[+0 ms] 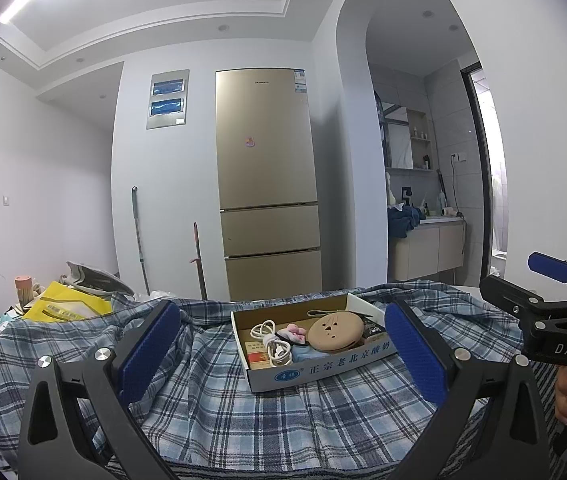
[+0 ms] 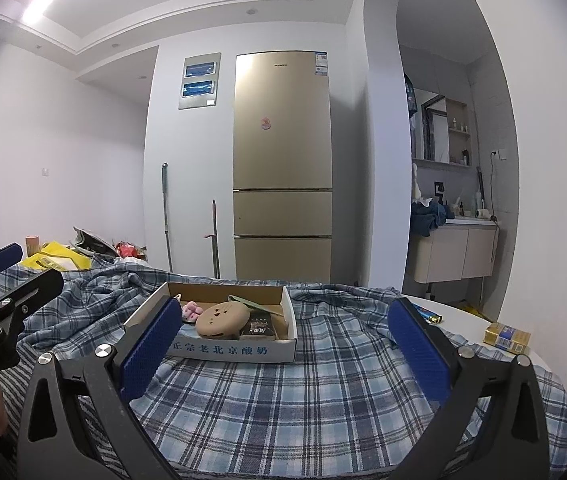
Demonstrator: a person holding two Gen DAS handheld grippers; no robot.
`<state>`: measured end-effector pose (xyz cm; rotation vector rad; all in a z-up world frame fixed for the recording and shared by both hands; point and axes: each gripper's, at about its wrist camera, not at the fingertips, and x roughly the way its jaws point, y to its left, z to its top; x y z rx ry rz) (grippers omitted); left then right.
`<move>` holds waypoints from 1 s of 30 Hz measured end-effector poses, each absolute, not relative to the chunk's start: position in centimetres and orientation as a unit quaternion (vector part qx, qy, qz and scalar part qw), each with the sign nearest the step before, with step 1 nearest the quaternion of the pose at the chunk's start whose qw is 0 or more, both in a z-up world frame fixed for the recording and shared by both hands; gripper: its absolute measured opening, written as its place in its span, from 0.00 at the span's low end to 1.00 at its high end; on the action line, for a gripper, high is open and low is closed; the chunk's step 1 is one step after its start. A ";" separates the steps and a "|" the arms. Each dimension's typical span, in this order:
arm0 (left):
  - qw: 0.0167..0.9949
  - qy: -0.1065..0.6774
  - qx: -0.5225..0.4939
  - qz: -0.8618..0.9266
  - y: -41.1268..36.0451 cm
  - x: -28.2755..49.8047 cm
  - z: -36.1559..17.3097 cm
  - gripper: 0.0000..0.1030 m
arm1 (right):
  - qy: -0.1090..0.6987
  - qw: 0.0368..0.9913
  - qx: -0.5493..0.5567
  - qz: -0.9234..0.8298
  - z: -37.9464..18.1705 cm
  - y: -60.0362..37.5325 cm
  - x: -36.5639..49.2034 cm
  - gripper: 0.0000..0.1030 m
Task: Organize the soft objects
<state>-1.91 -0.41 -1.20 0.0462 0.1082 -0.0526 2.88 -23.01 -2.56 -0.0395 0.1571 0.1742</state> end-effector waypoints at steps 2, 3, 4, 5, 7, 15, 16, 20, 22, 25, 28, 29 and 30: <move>0.998 0.056 0.023 -0.026 -0.4 -1.9 -1.2 1.00 | 0.079 0.993 -0.019 0.087 -2.6 -23.0 2.9 1.00; 0.998 0.056 0.023 -0.026 -0.3 -1.9 -1.2 1.00 | 0.079 0.993 -0.019 0.087 -2.6 -23.0 2.9 1.00; 0.998 0.056 0.023 -0.026 -0.3 -1.9 -1.2 1.00 | 0.079 0.993 -0.019 0.087 -2.6 -23.0 2.9 1.00; 0.998 0.056 0.023 -0.026 -0.2 -1.9 -1.2 1.00 | 0.079 0.993 -0.019 0.087 -2.6 -23.0 2.9 1.00; 0.998 0.056 0.024 -0.026 -0.3 -1.9 -1.2 1.00 | 0.079 0.993 -0.020 0.087 -2.6 -23.0 2.9 1.00; 0.998 0.055 0.024 -0.026 -0.3 -1.9 -1.2 1.00 | 0.079 0.993 -0.019 0.087 -2.5 -23.0 2.9 1.00; 0.998 0.054 0.024 -0.026 -0.2 -1.9 -1.2 1.00 | 0.079 0.993 -0.019 0.087 -2.5 -23.0 2.9 1.00; 0.998 0.052 0.024 -0.024 0.0 -1.8 -1.2 1.00 | 0.083 0.992 -0.021 0.088 -2.6 -22.9 3.0 1.00; 0.998 0.054 0.023 -0.025 -0.1 -1.8 -1.2 1.00 | 0.084 0.992 -0.020 0.088 -2.7 -22.9 3.0 1.00; 0.998 0.055 0.025 -0.025 -0.1 -1.8 -1.3 1.00 | 0.083 0.992 -0.020 0.088 -2.7 -23.0 3.0 1.00; 0.998 0.054 0.025 -0.025 -0.1 -1.8 -1.2 1.00 | 0.084 0.992 -0.020 0.088 -2.8 -22.9 3.0 1.00; 0.998 0.055 0.025 -0.025 -0.1 -1.8 -1.2 1.00 | 0.083 0.992 -0.020 0.088 -2.7 -23.0 3.0 1.00; 0.998 0.055 0.025 -0.025 -0.1 -1.8 -1.3 1.00 | 0.083 0.992 -0.020 0.088 -2.7 -23.0 3.0 1.00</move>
